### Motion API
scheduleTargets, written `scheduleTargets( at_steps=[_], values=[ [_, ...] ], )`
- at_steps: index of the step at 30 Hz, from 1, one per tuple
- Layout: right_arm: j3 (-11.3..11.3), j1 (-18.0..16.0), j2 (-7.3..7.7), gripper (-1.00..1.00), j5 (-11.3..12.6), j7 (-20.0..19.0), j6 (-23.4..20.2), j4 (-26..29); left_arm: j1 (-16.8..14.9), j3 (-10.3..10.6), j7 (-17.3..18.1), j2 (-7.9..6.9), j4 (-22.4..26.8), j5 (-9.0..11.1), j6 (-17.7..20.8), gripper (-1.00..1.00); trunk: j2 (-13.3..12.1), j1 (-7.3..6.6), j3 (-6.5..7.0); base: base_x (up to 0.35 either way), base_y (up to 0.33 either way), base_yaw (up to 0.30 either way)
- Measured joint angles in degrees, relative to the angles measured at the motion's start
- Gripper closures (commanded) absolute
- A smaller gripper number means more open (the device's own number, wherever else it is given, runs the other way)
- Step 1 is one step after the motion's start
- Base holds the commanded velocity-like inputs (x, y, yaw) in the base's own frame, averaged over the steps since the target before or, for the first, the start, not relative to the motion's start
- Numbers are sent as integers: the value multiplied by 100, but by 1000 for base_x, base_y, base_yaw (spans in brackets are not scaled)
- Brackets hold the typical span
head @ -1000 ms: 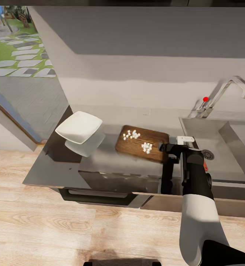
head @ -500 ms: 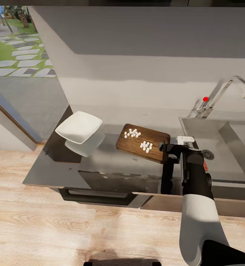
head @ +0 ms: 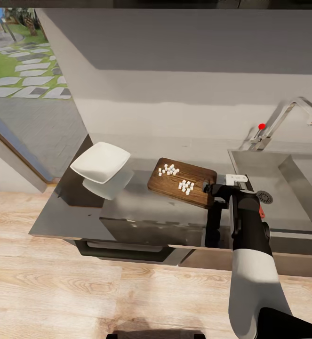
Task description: In the kitchen, take the Vidalia onion out of the sink, dice it on the chopping board with the paring knife, put the diced onion into the bowl on the countertop, then place both the paring knife and the chopping board into the sink.
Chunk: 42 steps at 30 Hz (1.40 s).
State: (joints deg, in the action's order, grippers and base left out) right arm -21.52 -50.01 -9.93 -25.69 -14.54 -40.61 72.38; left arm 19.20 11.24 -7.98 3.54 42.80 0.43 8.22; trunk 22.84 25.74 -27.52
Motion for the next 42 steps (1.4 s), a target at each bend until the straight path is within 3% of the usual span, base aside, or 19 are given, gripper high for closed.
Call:
scheduleTargets(
  at_steps=[13, 14, 27, 29, 42],
  values=[
    [1, 3, 0, -100, 4, 4, 1, 3, -3, -1, 1, 1, -143, -4, -149, -100, 0, 0, 0, 0, 0, 0],
    [1, 3, 0, 100, 5, 5, 1, 3, -2, -1, 1, 1, -143, -4, -149, -100, 0, 0, 0, 0, 0, 0],
    [-1, 3, 0, 100, 15, 20, -6, 5, -2, -1, 1, 1, -143, -4, -150, -100, 0, 0, 0, 0, 0, 0],
    [1, 3, 0, 100, -182, 30, -28, 50, 0, -1, 1, 1, -144, -3, -150, -100, 1, -1, 0, 0, 0, 0],
    [8, 3, 0, 100, -252, 53, -15, 20, -1, -1, 1, 1, -147, -3, -150, -100, 0, 0, 23, 0, 0, 0]
  ],
)
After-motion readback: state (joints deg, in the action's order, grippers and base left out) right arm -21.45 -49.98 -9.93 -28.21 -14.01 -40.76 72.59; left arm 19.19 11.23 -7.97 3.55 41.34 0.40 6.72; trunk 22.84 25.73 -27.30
